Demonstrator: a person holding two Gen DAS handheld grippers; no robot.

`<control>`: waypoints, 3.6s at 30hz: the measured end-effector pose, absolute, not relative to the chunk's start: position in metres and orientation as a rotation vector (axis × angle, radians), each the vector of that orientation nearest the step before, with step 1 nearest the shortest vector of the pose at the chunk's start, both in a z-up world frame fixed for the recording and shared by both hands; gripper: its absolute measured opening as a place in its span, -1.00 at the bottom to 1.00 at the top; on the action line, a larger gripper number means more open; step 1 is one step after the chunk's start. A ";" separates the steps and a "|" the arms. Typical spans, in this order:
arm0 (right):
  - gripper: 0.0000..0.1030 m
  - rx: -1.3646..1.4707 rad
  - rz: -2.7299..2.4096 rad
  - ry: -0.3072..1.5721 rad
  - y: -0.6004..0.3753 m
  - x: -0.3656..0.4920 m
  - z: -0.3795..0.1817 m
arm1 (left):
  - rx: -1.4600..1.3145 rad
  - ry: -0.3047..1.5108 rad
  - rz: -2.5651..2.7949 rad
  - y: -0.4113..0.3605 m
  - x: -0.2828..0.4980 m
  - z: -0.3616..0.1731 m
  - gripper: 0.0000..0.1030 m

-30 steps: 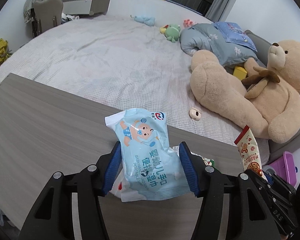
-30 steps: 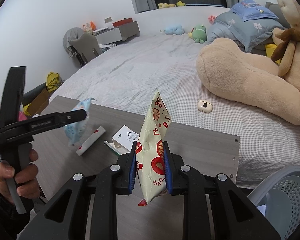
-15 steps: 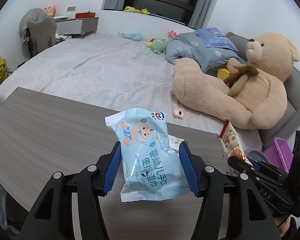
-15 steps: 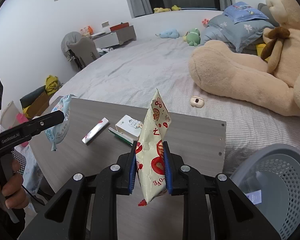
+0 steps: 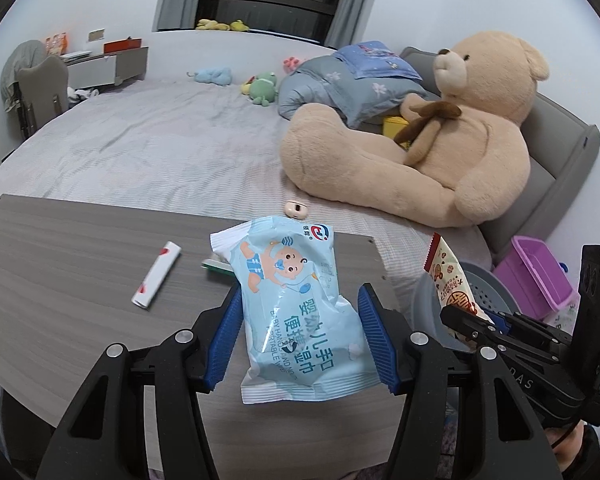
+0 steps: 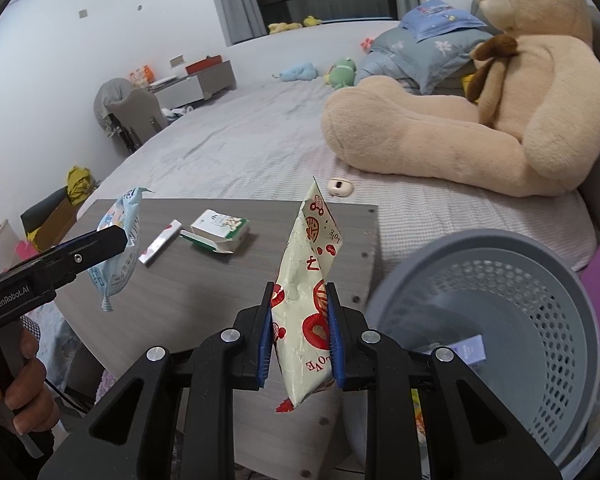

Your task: Collect trash

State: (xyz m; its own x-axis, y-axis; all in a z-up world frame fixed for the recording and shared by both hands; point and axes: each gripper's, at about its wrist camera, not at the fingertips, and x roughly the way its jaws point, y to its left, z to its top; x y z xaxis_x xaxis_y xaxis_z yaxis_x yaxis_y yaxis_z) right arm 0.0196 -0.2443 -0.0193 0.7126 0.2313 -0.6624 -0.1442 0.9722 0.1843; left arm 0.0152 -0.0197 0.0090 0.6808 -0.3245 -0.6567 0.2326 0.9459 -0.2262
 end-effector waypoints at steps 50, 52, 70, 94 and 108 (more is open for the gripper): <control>0.14 0.303 -0.027 0.737 -0.389 -0.044 -0.050 | 0.015 0.791 -0.473 -0.166 0.008 -0.006 0.34; 0.15 0.310 -0.021 0.737 -0.389 -0.044 -0.050 | 0.020 0.792 -0.426 -0.152 0.010 -0.008 0.35; 0.16 0.318 -0.010 0.734 -0.384 -0.048 -0.052 | 0.017 0.974 -0.359 -0.128 0.026 -0.069 0.35; 0.16 0.336 -0.015 0.713 -0.390 -0.051 -0.052 | -0.030 0.911 -0.440 -0.126 0.028 -0.044 -0.70; 0.16 0.351 -0.100 0.685 -0.424 -0.075 -0.045 | 0.105 0.866 -0.678 -0.233 0.008 -0.024 -0.70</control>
